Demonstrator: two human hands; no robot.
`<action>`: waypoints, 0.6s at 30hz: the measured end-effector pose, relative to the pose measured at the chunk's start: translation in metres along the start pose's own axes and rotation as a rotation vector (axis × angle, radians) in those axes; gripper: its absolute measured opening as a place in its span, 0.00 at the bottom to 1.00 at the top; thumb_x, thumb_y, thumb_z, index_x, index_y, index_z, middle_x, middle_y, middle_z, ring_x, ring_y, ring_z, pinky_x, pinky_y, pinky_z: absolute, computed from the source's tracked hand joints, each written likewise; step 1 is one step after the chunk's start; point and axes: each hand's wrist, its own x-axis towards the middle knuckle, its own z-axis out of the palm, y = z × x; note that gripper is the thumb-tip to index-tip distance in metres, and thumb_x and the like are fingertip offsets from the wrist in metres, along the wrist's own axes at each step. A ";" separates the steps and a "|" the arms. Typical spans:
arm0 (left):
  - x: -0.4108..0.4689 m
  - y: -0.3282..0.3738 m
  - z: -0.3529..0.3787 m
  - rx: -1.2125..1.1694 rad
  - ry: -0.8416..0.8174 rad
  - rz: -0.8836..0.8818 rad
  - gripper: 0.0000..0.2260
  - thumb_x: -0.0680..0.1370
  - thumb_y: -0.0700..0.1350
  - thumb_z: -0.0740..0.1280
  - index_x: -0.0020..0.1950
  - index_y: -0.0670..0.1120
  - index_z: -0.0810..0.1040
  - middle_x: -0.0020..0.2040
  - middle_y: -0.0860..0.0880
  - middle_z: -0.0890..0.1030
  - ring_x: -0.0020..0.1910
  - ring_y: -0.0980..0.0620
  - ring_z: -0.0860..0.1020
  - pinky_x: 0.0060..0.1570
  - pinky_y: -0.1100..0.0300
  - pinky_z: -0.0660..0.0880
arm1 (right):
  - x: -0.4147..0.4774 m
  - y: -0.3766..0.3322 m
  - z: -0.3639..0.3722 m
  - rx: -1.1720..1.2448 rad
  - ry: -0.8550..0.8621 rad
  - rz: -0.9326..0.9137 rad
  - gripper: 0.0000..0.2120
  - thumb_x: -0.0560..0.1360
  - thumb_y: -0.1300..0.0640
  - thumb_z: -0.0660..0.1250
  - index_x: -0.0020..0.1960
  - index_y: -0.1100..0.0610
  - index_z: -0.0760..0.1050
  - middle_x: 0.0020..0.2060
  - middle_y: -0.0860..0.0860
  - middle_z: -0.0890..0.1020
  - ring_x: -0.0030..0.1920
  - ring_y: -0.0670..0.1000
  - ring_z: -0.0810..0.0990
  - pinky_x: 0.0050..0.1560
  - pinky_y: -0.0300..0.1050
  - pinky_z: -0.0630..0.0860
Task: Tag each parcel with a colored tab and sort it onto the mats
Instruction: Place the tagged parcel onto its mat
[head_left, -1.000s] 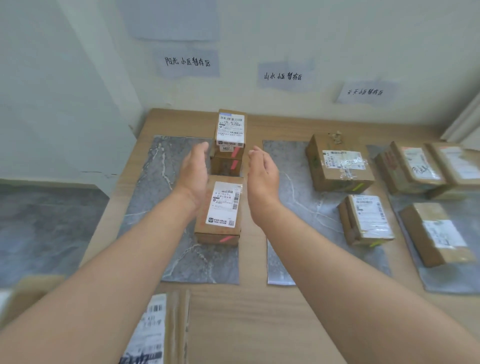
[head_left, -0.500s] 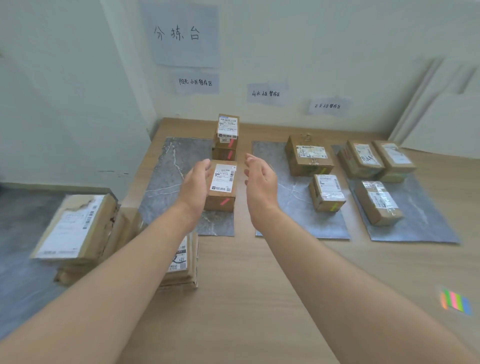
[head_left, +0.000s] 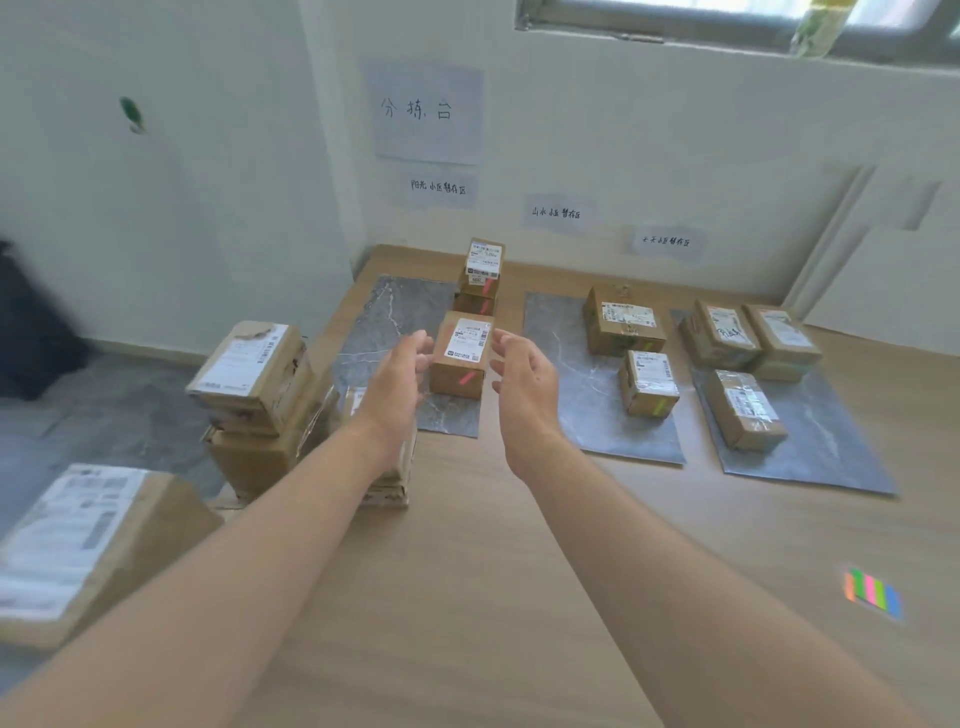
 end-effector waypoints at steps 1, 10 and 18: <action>-0.010 0.000 0.000 -0.001 0.007 -0.013 0.13 0.85 0.54 0.53 0.56 0.53 0.76 0.55 0.52 0.79 0.59 0.54 0.75 0.68 0.54 0.67 | -0.007 0.001 -0.002 0.004 -0.010 -0.003 0.12 0.84 0.54 0.59 0.51 0.54 0.81 0.51 0.52 0.85 0.50 0.52 0.81 0.49 0.39 0.76; -0.103 -0.008 -0.008 -0.035 0.130 0.001 0.15 0.83 0.56 0.55 0.63 0.52 0.76 0.66 0.47 0.76 0.67 0.48 0.72 0.72 0.49 0.65 | -0.078 -0.003 -0.019 0.007 -0.106 -0.036 0.12 0.83 0.53 0.61 0.58 0.54 0.82 0.47 0.44 0.83 0.47 0.45 0.80 0.44 0.33 0.73; -0.129 -0.018 -0.043 -0.072 0.172 0.000 0.28 0.71 0.65 0.59 0.67 0.53 0.75 0.68 0.50 0.76 0.70 0.50 0.71 0.75 0.48 0.63 | -0.108 0.020 0.002 -0.042 -0.147 -0.018 0.11 0.84 0.52 0.61 0.58 0.53 0.82 0.47 0.42 0.82 0.50 0.43 0.80 0.48 0.36 0.73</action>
